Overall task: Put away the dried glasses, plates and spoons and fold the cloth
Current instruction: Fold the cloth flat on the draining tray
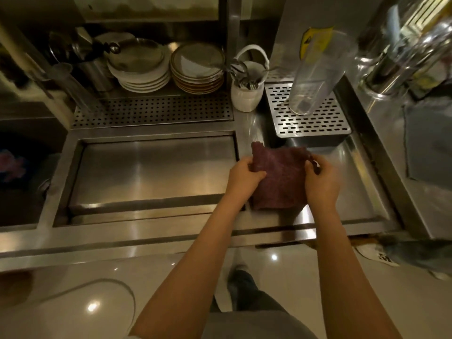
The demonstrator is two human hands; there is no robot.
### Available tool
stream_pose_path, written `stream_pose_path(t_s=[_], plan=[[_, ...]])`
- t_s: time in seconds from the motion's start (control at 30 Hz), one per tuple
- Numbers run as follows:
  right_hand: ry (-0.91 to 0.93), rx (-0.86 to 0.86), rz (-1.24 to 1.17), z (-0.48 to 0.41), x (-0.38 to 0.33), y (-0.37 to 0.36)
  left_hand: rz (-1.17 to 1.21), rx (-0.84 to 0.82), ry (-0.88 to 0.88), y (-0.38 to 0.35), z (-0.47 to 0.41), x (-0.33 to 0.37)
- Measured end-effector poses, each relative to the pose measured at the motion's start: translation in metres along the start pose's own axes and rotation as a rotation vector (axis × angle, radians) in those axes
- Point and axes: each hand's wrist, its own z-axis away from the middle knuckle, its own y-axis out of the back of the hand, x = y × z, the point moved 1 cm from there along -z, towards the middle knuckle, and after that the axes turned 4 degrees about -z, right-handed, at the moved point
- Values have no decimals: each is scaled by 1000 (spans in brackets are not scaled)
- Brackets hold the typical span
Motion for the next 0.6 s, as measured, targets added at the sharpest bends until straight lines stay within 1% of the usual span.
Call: stream_pose_path(t_s=[0.17,0.3,0.47,0.6], plan=[[23,18,-5,-23,18,17,46,16,28,-33,1,10],[7,72,7,-36,27,26,7,25,68,-52,-1,13],[-115,-15,188,-44,45,26,-130,21,136,-60,-3,9],[-164,-40,204,-50,43,21,-157,6,163,-58,-5,8]])
